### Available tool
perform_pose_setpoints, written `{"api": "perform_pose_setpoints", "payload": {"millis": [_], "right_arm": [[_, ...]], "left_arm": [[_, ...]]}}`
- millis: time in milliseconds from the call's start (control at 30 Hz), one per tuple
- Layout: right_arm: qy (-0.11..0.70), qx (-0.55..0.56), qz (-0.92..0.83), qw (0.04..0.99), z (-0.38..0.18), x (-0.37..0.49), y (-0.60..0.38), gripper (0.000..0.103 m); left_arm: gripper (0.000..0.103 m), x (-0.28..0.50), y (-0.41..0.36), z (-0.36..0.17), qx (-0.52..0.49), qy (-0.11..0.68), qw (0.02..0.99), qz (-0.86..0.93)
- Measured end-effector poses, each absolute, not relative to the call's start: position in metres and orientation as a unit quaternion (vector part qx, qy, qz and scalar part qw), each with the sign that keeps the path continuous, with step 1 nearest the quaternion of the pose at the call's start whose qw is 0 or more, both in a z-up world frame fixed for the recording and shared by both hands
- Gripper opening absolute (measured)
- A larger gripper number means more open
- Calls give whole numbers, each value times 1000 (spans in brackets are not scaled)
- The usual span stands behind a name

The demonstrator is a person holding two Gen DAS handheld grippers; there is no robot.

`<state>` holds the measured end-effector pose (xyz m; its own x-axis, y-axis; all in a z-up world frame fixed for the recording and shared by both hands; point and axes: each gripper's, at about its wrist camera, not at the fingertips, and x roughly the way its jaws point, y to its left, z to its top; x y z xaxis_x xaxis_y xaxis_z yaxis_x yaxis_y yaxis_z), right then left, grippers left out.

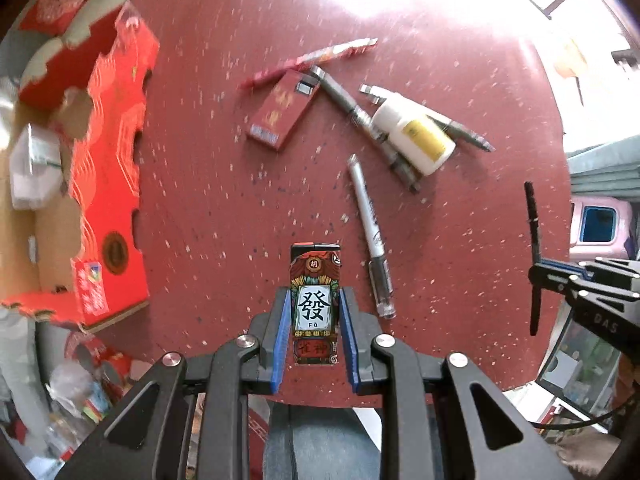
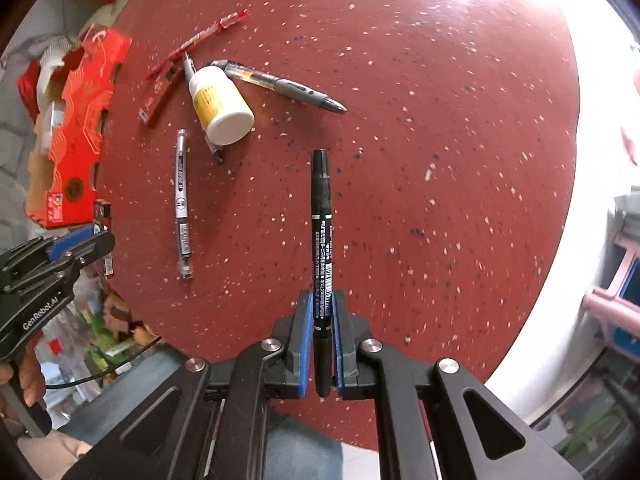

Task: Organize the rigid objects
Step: 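Grasp the printed packet with the left tool while the right tool grasps the black marker, then carry the printed packet and black marker over the cardboard tray box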

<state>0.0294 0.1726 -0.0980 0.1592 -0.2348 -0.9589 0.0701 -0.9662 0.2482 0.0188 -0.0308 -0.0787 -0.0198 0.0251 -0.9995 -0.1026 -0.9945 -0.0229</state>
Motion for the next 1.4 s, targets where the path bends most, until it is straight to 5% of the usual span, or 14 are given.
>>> {"api": "perform_pose_setpoints", "payload": {"millis": [800,1400], "right_arm": [[-90,698,-704,96,-35,-32,100,10],[56,672,-706,215,7,-89,-82,10]], "left_arm": [[26,-59,-118,-9,-634,29,99,766],[26,-54,-275,-10,-611,-91,-55,785]]}}
